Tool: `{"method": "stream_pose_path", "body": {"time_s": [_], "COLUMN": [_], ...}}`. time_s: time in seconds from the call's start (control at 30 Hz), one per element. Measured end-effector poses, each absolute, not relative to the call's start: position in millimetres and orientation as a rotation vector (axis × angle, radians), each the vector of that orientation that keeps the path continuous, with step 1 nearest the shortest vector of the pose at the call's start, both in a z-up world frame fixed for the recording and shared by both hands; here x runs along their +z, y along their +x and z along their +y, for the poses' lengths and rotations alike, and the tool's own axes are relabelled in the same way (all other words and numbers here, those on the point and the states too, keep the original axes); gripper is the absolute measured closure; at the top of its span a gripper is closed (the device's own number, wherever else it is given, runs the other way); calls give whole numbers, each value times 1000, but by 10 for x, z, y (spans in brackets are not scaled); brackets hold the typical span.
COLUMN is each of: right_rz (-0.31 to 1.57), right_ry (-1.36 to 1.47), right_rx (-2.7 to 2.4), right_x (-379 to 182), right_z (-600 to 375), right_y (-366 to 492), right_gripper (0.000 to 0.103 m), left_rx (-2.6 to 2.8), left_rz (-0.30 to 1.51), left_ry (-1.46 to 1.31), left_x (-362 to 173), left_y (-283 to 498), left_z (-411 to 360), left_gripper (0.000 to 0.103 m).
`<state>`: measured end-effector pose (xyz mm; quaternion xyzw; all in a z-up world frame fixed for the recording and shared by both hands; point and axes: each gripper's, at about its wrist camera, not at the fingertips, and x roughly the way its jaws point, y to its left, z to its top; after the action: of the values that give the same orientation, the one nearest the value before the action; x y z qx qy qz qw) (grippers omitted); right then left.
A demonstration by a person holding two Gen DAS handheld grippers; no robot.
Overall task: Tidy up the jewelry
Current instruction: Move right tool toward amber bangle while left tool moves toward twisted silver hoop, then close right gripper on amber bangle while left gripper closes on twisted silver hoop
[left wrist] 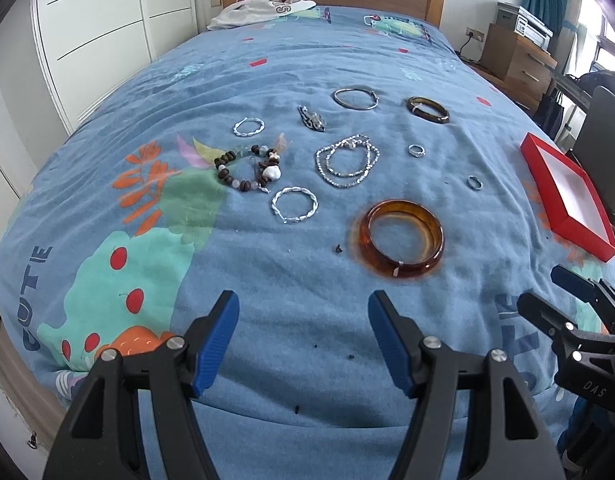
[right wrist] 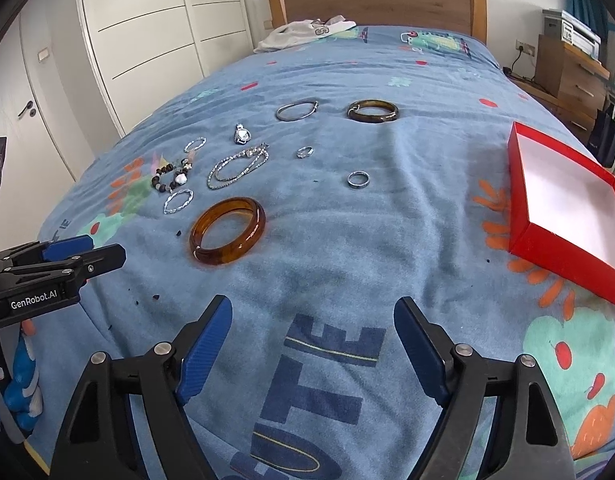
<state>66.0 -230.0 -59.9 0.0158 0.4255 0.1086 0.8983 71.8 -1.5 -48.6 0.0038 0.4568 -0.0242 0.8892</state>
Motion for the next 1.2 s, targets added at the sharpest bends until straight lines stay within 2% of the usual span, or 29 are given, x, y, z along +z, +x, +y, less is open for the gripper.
{"method": "stream_pose_path", "body": {"time_s": [0.4,0.7,0.8,0.87,1.1,1.13,1.2], "right_rz": [896,920,946,964,1006,1007,1009], "right_ry": [74,85,88,89,41,29,1], "right_rx": [288,359,372,379,384,385,387], "right_x": [-606,-662,-743,-806,-977,-983,-993], "right_z": [-2225,-2013,-1930,-1885,-1710,-1682,-1625], "right_y": [907,1326,1494,1569,1768,1791,1804], "right_gripper": [43,51,51,51,51,52,59], "left_rx": [-9,30,30,19,27,28,25], "left_rz": [969,986,1020,1049,1071,1068,1064], "left_ry": [-58,-138,-149,-159,-155,-147,-138], "left_x": [-551,-657,-771,-865,-1014,-1017,-1023], "left_y": [1008,1570,1719,1797,1884,1883,1881], "left_z": [183,404,424,419,397,384,359], "left_gripper": [38,40,47,58,73,78,85]}}
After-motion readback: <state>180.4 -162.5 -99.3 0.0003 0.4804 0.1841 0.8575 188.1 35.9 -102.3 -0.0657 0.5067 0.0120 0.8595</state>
